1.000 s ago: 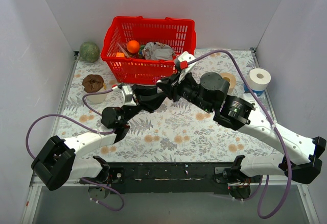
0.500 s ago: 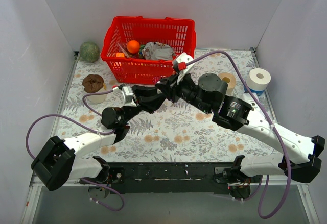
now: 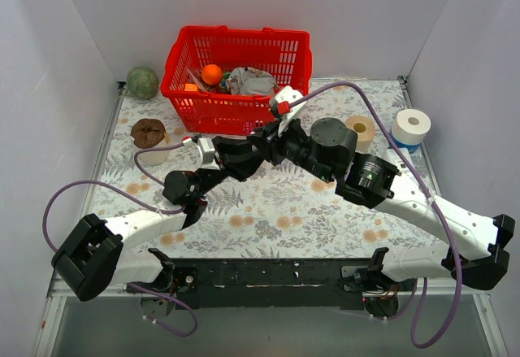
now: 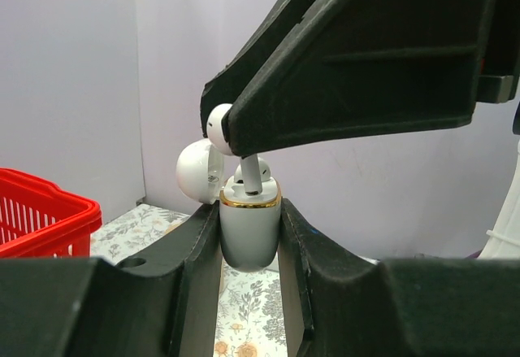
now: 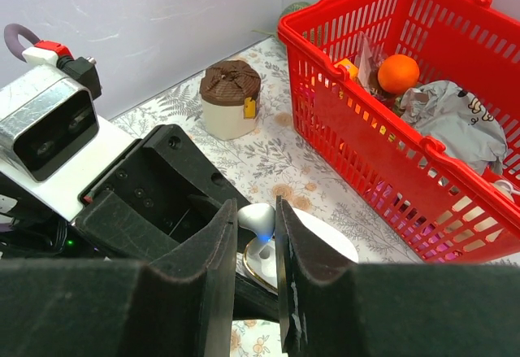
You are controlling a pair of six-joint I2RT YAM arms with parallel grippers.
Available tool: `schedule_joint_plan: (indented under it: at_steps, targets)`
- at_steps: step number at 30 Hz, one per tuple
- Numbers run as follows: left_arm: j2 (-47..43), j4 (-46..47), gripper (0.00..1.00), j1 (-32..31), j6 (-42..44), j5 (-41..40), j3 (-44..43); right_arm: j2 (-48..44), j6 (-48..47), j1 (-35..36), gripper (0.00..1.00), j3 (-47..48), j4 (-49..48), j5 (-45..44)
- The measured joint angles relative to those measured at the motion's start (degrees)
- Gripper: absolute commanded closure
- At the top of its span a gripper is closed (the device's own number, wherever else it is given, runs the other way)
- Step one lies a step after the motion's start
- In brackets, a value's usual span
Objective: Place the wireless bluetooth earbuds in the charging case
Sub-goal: Place the earbud in the charging case.
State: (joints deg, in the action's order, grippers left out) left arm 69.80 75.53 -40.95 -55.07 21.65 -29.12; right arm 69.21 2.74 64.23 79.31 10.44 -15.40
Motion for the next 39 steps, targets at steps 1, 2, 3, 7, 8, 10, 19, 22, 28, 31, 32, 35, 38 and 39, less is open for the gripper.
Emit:
schedule_joint_plan:
  at_steps: [1, 2, 3, 7, 8, 10, 19, 22, 28, 31, 32, 35, 38, 39]
  targets:
    - [0.22, 0.0, 1.0, 0.0, -0.04, 0.0, -0.04, 0.13, -0.04, 0.04, 0.99, 0.11, 0.07, -0.11]
    - [0.39, -0.04, 1.0, 0.0, -0.13, 0.0, -0.09, 0.17, -0.13, 0.09, 0.99, 0.13, 0.09, -0.13]
    - [0.5, -0.02, 1.0, 0.0, -0.24, 0.0, -0.15, 0.24, -0.2, 0.15, 0.99, 0.15, 0.13, -0.17]
    - [0.9, -0.02, 1.0, 0.0, -0.48, -0.02, -0.76, 0.39, -0.5, 0.2, 0.99, 0.68, 0.33, -0.74]
    - [0.94, -0.02, 1.0, 0.0, -0.5, -0.02, -0.92, 0.44, -0.61, 0.2, 0.99, 0.85, 0.37, -0.87]
    - [0.94, 0.02, 1.0, 0.0, -0.59, -0.02, -1.09, 0.44, -0.83, 0.26, 0.99, 0.94, 0.39, -1.11]
    - [0.94, 0.0, 1.0, 0.0, -0.96, -0.26, -1.4, 0.24, -1.57, 0.57, 0.99, 0.48, -0.37, -4.07]
    - [0.94, 0.02, 1.0, 0.0, -1.16, -0.87, -1.77, -0.33, -1.9, 1.2, 0.99, -0.59, -1.9, -6.01]
    - [0.94, -0.02, 1.0, 0.0, -1.51, -2.54, -2.8, -1.75, -5.57, 3.58, 0.99, -3.45, -7.37, -10.62]
    - [1.09, 0.0, 1.0, 0.0, -1.75, -2.82, -4.09, -1.7, -8.02, 4.48, 0.99, -3.15, -9.81, -12.2]
    - [1.27, 0.02, 1.0, 0.0, -1.77, -2.82, -4.66, -1.62, -8.74, 4.59, 0.99, -2.84, -10.1, -12.52]
    - [1.92, 0.13, 1.0, 0.0, -1.95, -2.84, -6.23, -1.03, -10.8, 4.85, 0.99, -1.18, -11.28, -13.16]
    - [2.62, 0.15, 1.0, 0.0, -2.01, -2.82, -7.26, -0.7, -12.13, 4.9, 0.99, -0.09, -12.28, -13.51]
    - [2.89, 0.13, 1.0, 0.0, -2.03, -2.82, -7.54, -0.63, -12.39, 4.9, 0.99, 0.09, -12.5, -13.64]
